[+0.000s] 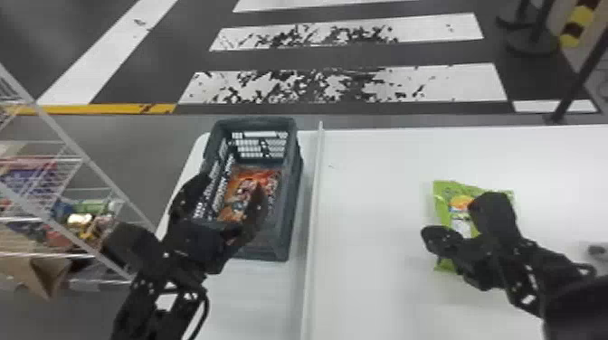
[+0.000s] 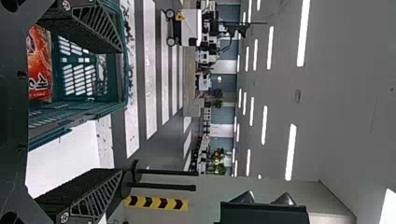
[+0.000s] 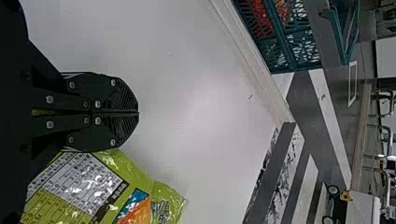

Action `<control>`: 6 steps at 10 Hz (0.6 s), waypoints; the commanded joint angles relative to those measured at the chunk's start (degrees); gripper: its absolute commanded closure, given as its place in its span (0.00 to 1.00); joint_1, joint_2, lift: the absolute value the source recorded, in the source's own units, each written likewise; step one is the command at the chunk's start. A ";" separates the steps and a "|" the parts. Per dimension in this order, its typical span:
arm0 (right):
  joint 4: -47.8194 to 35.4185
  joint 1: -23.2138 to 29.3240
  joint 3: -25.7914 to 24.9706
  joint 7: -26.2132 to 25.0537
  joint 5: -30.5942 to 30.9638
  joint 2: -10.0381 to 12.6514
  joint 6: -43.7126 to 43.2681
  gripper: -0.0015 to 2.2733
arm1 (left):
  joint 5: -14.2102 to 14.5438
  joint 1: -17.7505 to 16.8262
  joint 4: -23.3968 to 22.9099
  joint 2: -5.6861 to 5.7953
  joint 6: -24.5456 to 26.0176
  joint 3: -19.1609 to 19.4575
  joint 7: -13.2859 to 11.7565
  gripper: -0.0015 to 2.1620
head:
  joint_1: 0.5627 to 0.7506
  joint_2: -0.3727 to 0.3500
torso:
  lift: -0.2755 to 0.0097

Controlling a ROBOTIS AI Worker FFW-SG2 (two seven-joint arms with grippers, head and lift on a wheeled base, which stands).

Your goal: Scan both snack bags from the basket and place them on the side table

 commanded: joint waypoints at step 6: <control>1.36 -0.88 -2.12 -0.13 0.23 -0.08 -0.17 0.99 | -0.04 0.00 0.00 0.00 0.00 0.00 0.00 0.04 | 0.70 0.72 | 0.70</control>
